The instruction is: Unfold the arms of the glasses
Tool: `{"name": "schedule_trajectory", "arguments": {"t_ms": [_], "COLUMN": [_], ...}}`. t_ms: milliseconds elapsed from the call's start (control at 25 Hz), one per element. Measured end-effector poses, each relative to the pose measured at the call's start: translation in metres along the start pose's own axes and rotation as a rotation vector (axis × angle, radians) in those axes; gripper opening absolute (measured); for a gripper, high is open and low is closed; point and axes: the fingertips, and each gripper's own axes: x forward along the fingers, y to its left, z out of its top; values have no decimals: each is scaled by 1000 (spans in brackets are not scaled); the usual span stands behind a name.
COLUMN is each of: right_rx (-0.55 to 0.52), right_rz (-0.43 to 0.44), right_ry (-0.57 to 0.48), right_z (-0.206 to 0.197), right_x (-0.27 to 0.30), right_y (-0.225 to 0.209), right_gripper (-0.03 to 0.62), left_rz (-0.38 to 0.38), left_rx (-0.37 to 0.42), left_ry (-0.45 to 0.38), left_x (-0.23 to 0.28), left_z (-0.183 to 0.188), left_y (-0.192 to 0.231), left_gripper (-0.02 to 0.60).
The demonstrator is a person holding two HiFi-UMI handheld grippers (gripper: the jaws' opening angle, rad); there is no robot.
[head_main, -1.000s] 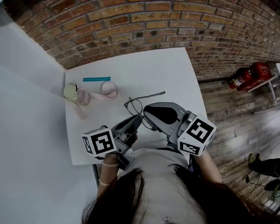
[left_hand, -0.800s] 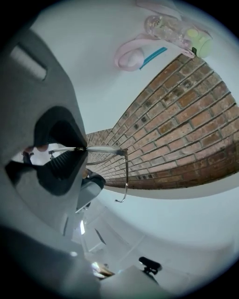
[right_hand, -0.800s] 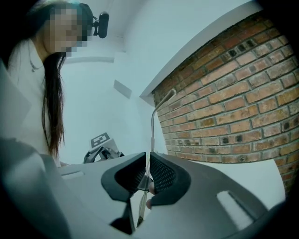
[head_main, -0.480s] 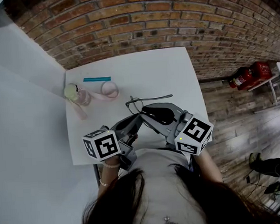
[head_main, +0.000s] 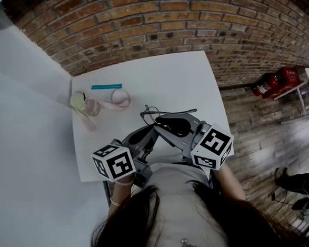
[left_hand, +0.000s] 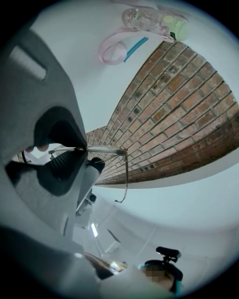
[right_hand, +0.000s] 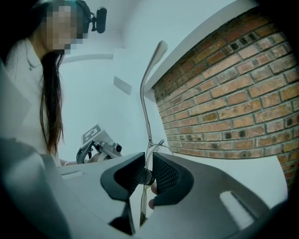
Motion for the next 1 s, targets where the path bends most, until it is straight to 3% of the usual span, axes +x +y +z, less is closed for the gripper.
{"name": "schedule_trajectory", "arguments": {"t_ms": [600, 1000], "right_rx": [0, 13], "right_rz": [-22, -33], "right_ry": [-9, -38], "right_z": [3, 9], "right_x": [1, -4], "right_y": [-2, -5], "right_gripper": [25, 26], "left_rz": [-1, -10], "left_rx": [-27, -155], "left_ry": [-12, -47], "left_x": [-1, -4], "left_z": [4, 5], "left_y": [4, 16], "left_gripper": [21, 21]}}
